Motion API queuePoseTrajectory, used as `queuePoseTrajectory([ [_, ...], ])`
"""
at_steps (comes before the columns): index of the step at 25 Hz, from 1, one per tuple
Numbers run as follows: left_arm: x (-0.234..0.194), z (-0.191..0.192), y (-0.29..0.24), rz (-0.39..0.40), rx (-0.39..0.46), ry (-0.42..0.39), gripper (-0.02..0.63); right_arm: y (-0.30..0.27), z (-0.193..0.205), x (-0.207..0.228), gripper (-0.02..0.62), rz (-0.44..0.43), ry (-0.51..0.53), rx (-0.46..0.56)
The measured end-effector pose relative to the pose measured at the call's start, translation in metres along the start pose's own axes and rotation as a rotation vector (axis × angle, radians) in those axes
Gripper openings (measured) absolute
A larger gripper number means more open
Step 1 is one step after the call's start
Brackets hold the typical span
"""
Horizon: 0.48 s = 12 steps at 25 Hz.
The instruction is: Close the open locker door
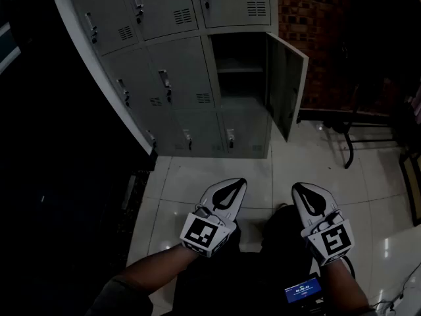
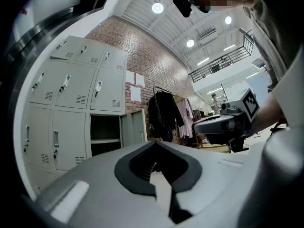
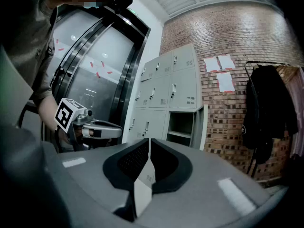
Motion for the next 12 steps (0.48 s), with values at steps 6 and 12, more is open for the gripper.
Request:
queuePoseTrajectory([
  [6,-0.017,0.008,-0.008,-0.006,-0.010,0.004,0.002,-0.018,0.003,0.006,0.021,0.011,-0.007,-0.001],
  [12,-0.030,0.006,-0.023,0.012,0.005,-0.020,0.002,-0.034,-0.001,0.018,0.021,0.028,-0.016,0.005],
])
Point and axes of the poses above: the fingertips, and each gripper's own axes: y backward along the fingers, x to its right, z out of its underside, the point moved 4 cm from there along y, backward along the fingers, and after that the axes turned 8 degrees about z, right-handed, at the moved point
